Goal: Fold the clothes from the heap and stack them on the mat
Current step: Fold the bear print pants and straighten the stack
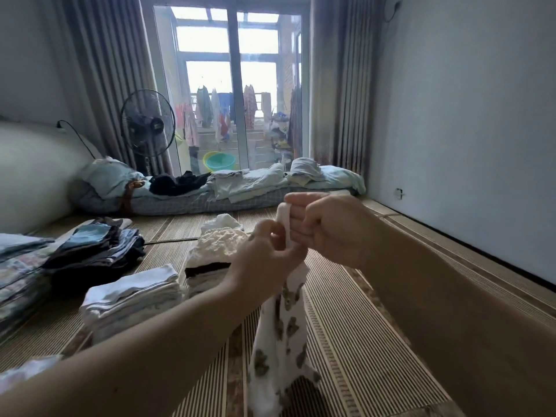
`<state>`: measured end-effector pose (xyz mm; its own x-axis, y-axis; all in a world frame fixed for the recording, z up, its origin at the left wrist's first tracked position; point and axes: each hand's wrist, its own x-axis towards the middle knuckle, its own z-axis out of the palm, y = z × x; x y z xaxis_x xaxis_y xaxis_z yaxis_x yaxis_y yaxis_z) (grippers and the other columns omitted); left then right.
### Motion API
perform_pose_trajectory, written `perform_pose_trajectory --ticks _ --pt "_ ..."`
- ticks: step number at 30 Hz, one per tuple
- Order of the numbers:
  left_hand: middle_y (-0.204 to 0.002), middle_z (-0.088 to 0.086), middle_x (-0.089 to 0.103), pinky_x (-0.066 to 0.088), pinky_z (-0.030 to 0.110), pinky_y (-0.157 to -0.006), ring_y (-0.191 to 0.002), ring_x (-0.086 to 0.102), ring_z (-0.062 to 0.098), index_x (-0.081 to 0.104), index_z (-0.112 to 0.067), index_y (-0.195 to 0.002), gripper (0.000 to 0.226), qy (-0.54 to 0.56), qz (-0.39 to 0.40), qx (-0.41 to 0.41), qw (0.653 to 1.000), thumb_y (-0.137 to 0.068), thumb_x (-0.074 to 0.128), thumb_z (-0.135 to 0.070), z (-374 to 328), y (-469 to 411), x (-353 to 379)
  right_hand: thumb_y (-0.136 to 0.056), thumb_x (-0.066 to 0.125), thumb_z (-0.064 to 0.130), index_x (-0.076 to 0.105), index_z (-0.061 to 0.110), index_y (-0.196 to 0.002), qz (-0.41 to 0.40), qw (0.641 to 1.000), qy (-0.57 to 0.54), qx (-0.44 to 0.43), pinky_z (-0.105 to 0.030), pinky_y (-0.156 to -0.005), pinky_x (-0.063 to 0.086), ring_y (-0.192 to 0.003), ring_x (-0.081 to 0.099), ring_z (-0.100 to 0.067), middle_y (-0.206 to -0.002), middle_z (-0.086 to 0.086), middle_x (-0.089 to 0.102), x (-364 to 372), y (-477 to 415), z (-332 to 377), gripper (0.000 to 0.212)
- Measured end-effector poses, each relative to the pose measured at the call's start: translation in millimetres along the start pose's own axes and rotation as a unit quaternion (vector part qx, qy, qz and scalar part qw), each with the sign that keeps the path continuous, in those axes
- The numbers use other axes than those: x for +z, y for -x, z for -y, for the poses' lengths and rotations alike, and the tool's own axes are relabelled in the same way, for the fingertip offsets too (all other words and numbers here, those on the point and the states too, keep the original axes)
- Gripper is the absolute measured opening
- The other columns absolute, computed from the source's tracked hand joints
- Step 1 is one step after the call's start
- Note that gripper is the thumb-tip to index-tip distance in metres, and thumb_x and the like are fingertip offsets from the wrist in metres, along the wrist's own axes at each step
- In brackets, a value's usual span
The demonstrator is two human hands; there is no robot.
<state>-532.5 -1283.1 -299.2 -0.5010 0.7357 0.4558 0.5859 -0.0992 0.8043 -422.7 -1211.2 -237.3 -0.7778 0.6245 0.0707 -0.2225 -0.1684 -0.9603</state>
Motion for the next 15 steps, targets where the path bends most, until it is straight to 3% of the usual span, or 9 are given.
perform_pose_trajectory --ticks 2,4,5,7,8,9,10,12,15 --pt "-0.069 -0.006 0.067 0.048 0.020 -0.045 -0.058 0.064 0.005 0.057 -0.024 -0.082 0.019 -0.047 -0.049 0.026 0.997 -0.081 0.064 -0.042 -9.9 -7.7 -2.4 -0.077 0.028 -0.022 0.047 -0.014 -0.126 0.016 0.999 0.030 -0.033 -0.042 -0.097 0.046 -0.127 0.038 -0.050 -0.136 -0.037 0.032 8.0 2.0 13.1 0.054" --pt "-0.071 0.003 0.068 0.054 0.035 -0.054 -0.066 0.067 0.022 0.061 -0.017 -0.076 0.021 -0.032 -0.071 0.015 0.997 -0.088 0.058 -0.034 -15.9 -17.7 -6.1 -0.076 0.040 -0.018 0.056 -0.014 -0.116 -0.047 0.967 0.210 -0.134 -0.044 -0.082 0.050 -0.112 0.054 -0.049 -0.124 -0.041 0.045 6.7 -1.4 18.8 0.043" --pt "-0.072 0.008 0.067 0.055 0.039 -0.058 -0.069 0.067 0.028 0.062 -0.014 -0.076 0.019 -0.006 -0.071 -0.001 0.997 -0.089 0.056 -0.027 -19.2 -22.1 -10.2 -0.077 0.049 -0.011 0.064 -0.008 -0.107 -0.116 0.891 0.388 -0.204 -0.045 -0.080 0.052 -0.103 0.061 -0.044 -0.112 -0.036 0.058 2.1 -5.3 19.6 0.034" --pt "-0.069 0.002 0.065 0.051 0.029 -0.052 -0.064 0.064 0.023 0.063 -0.017 -0.076 0.014 -0.052 -0.088 0.017 0.995 -0.088 0.054 -0.018 -20.4 -29.5 -22.0 -0.083 0.056 0.009 0.072 0.014 -0.097 -0.222 0.643 0.685 -0.260 -0.037 -0.078 0.054 -0.092 0.066 -0.028 -0.096 -0.010 0.070 -11.0 -9.6 14.7 0.022" --pt "-0.067 -0.005 0.062 0.045 0.022 -0.048 -0.060 0.061 0.017 0.063 -0.020 -0.077 0.015 -0.115 -0.095 0.055 0.987 -0.088 0.054 -0.017 -19.1 -31.9 -29.0 -0.085 0.055 0.016 0.070 0.020 -0.095 -0.242 0.564 0.747 -0.255 -0.035 -0.076 0.054 -0.091 0.065 -0.024 -0.094 -0.003 0.068 -18.2 -11.8 9.8 0.019" --pt "-0.066 -0.010 0.059 0.038 0.018 -0.047 -0.059 0.057 0.012 0.064 -0.021 -0.078 0.015 -0.178 -0.086 0.098 0.975 -0.088 0.053 -0.017 -17.8 -33.8 -36.3 -0.085 0.054 0.018 0.068 0.021 -0.093 -0.249 0.529 0.773 -0.246 -0.035 -0.076 0.054 -0.090 0.063 -0.024 -0.093 -0.001 0.065 -26.4 -14.4 2.9 0.016" --pt "-0.067 -0.012 0.056 0.035 0.019 -0.051 -0.061 0.055 0.011 0.064 -0.022 -0.081 0.016 -0.236 -0.074 0.135 0.960 -0.090 0.052 -0.018 -14.3 -35.5 -43.5 -0.084 0.055 0.019 0.067 0.021 -0.091 -0.255 0.523 0.779 -0.231 -0.035 -0.076 0.053 -0.089 0.061 -0.025 -0.094 -0.002 0.063 -33.0 -17.7 -4.4 0.014" --pt "-0.073 -0.009 0.053 0.034 0.026 -0.060 -0.069 0.051 0.014 0.061 -0.023 -0.088 0.018 -0.350 -0.065 0.163 0.920 -0.095 0.045 -0.024 -0.8 -38.7 -56.8 -0.080 0.058 0.019 0.067 0.020 -0.089 -0.275 0.565 0.749 -0.212 -0.035 -0.075 0.053 -0.091 0.059 -0.028 -0.095 -0.005 0.061 -47.9 -23.9 -15.4 0.013" --pt "-0.077 -0.003 0.058 0.036 0.028 -0.062 -0.074 0.055 0.020 0.061 -0.018 -0.087 0.021 -0.395 -0.082 0.089 0.911 -0.094 0.043 -0.026 21.4 -41.8 -80.7 -0.077 0.060 0.018 0.071 0.016 -0.075 -0.257 0.722 0.629 -0.128 -0.029 -0.067 0.047 -0.082 0.062 -0.025 -0.082 -0.005 0.068 -68.9 -24.7 -17.7 0.011"
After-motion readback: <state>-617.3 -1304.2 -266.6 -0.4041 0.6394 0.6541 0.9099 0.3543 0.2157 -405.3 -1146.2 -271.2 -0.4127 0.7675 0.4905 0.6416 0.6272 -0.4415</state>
